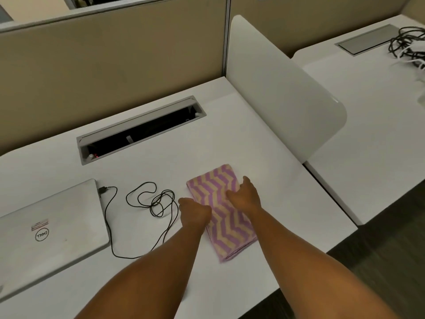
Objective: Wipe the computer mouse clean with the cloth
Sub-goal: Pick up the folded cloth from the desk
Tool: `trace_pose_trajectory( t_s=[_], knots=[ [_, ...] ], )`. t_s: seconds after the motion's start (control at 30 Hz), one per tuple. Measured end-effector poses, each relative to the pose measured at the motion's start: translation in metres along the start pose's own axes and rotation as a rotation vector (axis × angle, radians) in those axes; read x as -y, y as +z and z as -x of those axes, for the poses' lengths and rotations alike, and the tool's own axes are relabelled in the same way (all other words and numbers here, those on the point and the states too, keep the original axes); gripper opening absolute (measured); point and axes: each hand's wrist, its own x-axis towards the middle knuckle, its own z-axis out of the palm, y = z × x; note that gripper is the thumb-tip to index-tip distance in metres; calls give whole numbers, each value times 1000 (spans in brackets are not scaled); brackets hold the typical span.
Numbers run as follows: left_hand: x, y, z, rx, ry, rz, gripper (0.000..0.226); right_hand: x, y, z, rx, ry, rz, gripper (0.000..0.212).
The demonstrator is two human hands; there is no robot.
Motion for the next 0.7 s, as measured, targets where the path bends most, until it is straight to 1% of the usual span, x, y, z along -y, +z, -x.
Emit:
trace_pose_trajectory(
  t_s=[0.03, 0.07, 0.1, 0.13, 0.17, 0.2, 0.23, 0.27, 0.33, 0.4, 0.47, 0.57, 0.6, 0.7],
  knots=[
    [0, -1, 2, -27, -8, -5, 61, 0, 2, -2, 21, -2, -42, 83],
    [-1, -1, 4, -49, -5, -29, 68, 1, 4, -3, 42, -23, -77, 79],
    [-1, 0, 5, -71, 2, -83, 71, 1, 6, -3, 58, -56, -108, 68],
    [-3, 0, 7, -90, 17, -163, 69, 1, 8, -3, 65, -89, -137, 54],
    [-5, -1, 8, -107, 39, -255, 61, 3, 9, -2, 64, -114, -166, 40],
    [-8, -1, 9, -99, 79, -292, 50, 5, 9, 0, 56, -139, -192, 29],
    [-13, -1, 11, -64, 127, -228, 47, 8, 7, 3, 42, -175, -205, 23],
    [-19, -2, 13, 4, 153, -69, 55, 11, 5, 6, 35, -222, -206, 22],
    [-34, -4, 20, 172, 100, 242, 71, 17, 1, 14, 68, -305, -207, 34],
    [-45, -7, 26, 312, 75, 415, 70, 24, 1, 23, 134, -379, -196, 33],
    [-49, -12, 29, 402, 67, 456, 61, 30, 1, 29, 129, -496, -106, 29],
    [-48, -25, 30, 431, 45, 449, 37, 32, 0, 34, 77, -632, 94, 36],
    [-46, -30, 31, 441, 38, 460, 34, 31, 0, 35, 85, -673, 118, 38],
    [-36, -46, 33, 503, 72, 487, 37, 32, 4, 43, 143, -826, 188, 43]
  ],
)
